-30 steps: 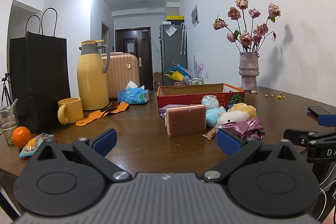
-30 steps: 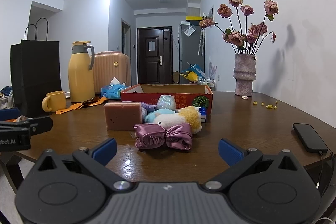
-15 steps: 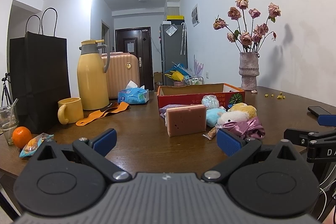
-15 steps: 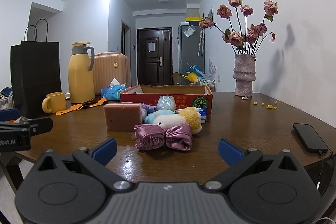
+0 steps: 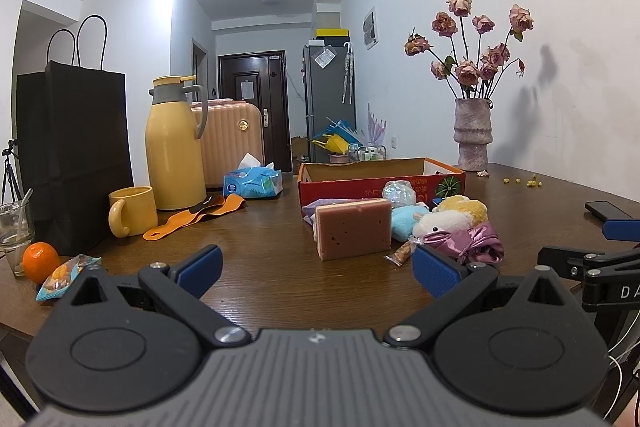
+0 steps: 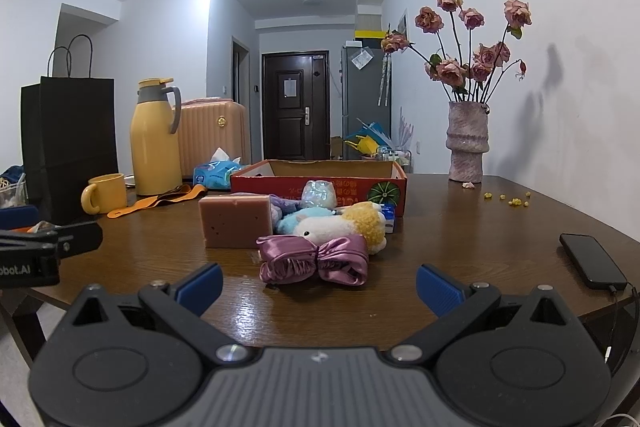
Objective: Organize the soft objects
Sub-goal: 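Reach the left tool to the pink satin bow and close on it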
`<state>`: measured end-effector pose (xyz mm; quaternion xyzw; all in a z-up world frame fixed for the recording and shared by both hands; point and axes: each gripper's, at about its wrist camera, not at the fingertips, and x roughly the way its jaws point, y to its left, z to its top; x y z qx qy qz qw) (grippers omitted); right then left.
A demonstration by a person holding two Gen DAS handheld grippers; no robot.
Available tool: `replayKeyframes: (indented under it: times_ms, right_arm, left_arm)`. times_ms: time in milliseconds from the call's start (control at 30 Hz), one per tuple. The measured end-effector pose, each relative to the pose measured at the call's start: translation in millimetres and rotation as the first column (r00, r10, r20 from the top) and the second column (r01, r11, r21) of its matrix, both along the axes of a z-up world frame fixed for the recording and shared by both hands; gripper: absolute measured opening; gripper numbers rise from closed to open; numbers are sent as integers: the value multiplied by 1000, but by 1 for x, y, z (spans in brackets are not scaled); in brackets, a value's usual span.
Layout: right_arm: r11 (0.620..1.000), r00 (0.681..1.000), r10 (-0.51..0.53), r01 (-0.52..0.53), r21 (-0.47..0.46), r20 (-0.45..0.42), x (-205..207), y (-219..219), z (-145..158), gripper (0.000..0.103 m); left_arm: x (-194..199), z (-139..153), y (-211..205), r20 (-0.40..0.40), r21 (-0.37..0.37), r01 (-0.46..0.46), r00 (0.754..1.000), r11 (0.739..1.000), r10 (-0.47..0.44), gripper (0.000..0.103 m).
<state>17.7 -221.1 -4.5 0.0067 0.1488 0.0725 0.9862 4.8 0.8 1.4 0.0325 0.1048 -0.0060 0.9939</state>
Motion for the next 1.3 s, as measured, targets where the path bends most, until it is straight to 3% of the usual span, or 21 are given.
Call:
replayKeyframes:
  times_ms: [467,633,800,967,1033,1200,1267,1300]
  right_arm:
    - [1000,1000,10,-10,2,-5,2,4,-3,103]
    - [999,1000,25,-25,24,5,17,5,-7,103]
    - [995,999,28,-25,93,-34,56,-8,-9,103]
    - [979,993,37,-13,202,-114,104,-35,-10,103]
    - [967,989,36,2,254,-142,126,-47,-13,102]
    - [952,980,73,-13,307,-186,166,-62,-24,77]
    - [944,972,86,-10,330,-218,180,-64,-30,65]
    - [939,968,96,-11,344,-232,185,-66,-34,57]
  left_arm:
    - [6,-3,3,-16,5,10,1000,1000,-10,103]
    - [33,-12,3,-80,22,53,996,998,-51,103]
    - [79,-18,-10,-167,-23,134,976,991,-136,103]
    - [119,-17,-28,-226,-143,217,943,966,-245,98]
    - [135,-15,-35,-232,-179,235,934,955,-273,83]
    - [174,-24,-49,-283,-262,280,893,923,-351,77]
    - [186,-32,-55,-330,-259,272,877,927,-350,76]
    - [192,-36,-57,-353,-258,262,871,930,-343,70]
